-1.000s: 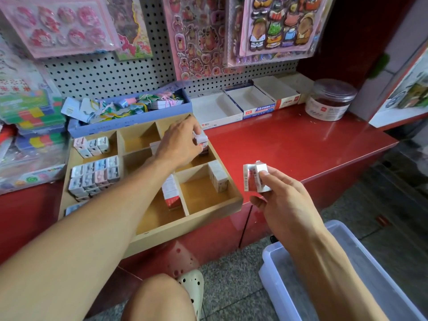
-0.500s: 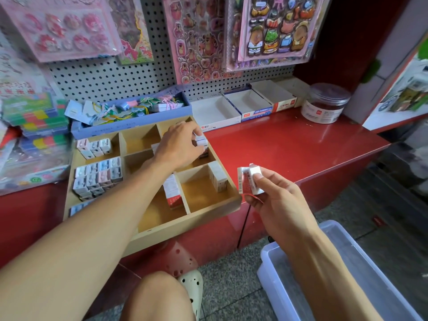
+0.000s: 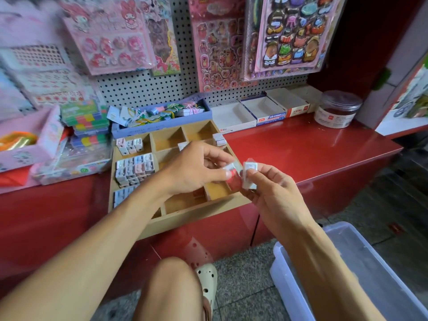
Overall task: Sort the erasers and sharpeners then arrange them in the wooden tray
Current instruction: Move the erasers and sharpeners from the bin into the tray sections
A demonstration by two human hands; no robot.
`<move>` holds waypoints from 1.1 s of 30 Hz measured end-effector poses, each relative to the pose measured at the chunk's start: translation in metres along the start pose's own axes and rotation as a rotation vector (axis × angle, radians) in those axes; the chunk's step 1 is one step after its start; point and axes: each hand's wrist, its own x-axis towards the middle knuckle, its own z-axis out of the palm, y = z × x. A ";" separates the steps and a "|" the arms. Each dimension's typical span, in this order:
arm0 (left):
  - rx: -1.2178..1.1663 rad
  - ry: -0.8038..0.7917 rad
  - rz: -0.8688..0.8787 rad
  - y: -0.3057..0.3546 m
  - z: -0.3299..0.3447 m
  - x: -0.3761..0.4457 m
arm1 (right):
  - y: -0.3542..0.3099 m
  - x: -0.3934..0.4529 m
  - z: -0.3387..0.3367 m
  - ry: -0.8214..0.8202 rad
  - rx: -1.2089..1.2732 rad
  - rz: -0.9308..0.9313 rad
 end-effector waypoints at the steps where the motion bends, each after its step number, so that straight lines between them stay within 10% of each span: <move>1: 0.050 0.014 -0.017 -0.002 -0.006 -0.006 | 0.001 -0.001 0.001 0.019 -0.009 -0.008; 12: 0.587 0.094 -0.080 -0.049 -0.011 -0.025 | 0.006 -0.013 -0.005 0.087 -0.280 -0.068; 26: 0.395 0.197 -0.016 -0.031 -0.012 -0.018 | 0.006 -0.011 -0.012 0.013 -0.371 -0.178; 33: 0.227 -0.027 0.135 0.017 0.025 -0.017 | -0.003 -0.019 -0.012 0.012 -0.299 -0.160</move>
